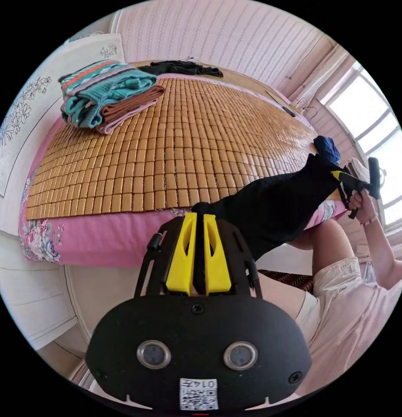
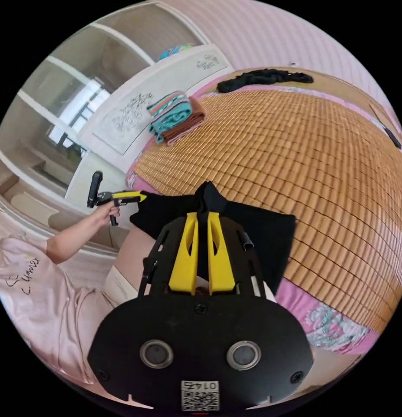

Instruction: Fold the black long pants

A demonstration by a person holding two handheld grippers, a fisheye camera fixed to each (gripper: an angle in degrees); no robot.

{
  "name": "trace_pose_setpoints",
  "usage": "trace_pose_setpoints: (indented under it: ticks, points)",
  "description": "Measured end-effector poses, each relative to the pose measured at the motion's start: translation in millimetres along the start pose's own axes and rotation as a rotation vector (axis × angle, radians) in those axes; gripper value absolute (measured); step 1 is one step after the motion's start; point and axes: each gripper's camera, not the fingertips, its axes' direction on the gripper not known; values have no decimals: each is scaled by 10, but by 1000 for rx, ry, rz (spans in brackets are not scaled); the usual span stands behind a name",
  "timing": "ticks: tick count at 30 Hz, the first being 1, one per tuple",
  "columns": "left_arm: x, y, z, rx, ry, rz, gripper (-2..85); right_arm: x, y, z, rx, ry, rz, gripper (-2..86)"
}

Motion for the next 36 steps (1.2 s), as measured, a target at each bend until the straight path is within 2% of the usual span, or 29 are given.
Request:
trace_pose_setpoints:
  ticks: [5, 7, 9, 10, 14, 17, 19, 22, 23, 26, 30, 33, 36]
  points:
    - [312, -422, -761, 206, 142, 90, 10, 502, 321, -1763, 379, 243, 189, 29]
    - [555, -633, -1350, 357, 184, 162, 9, 520, 478, -2574, 544, 399, 236, 30]
    - [700, -634, -1795, 481, 192, 223, 9, 542, 589, -3028, 608, 497, 270, 31]
    - [750, -578, -2015, 533, 186, 255, 11, 606, 637, -3228, 580, 562, 307, 32]
    - [665, -271, -2163, 558, 152, 253, 25, 885, 893, -3512, 535, 675, 414, 41]
    - [466, -7, -1630, 417, 80, 199, 50, 1266, 1153, -3365, 439, 712, 547, 68]
    - [249, 262, -957, 292, -44, 69, 62, 1592, 1418, -3057, 329, 678, 716, 116]
    - [8, 537, -423, 91, 15, -134, 64, 1622, 1612, -2635, 289, 590, 727, 106]
    - [-6, 583, -392, 89, 35, -157, 66, 1602, 1609, -2552, 279, 589, 718, 107]
    - [17, 667, -405, 145, 78, -192, 79, 1451, 1297, -2060, 199, 525, 576, 108]
    - [84, 441, -394, 184, 34, -236, 107, 882, 359, -1091, 96, 351, 248, 110]
    - [186, 146, -232, 103, 54, -219, 115, 272, -315, -281, 15, 228, 21, 116]
    - [257, -33, -67, 69, -6, -212, 122, -377, -885, 408, -53, 133, -134, 149]
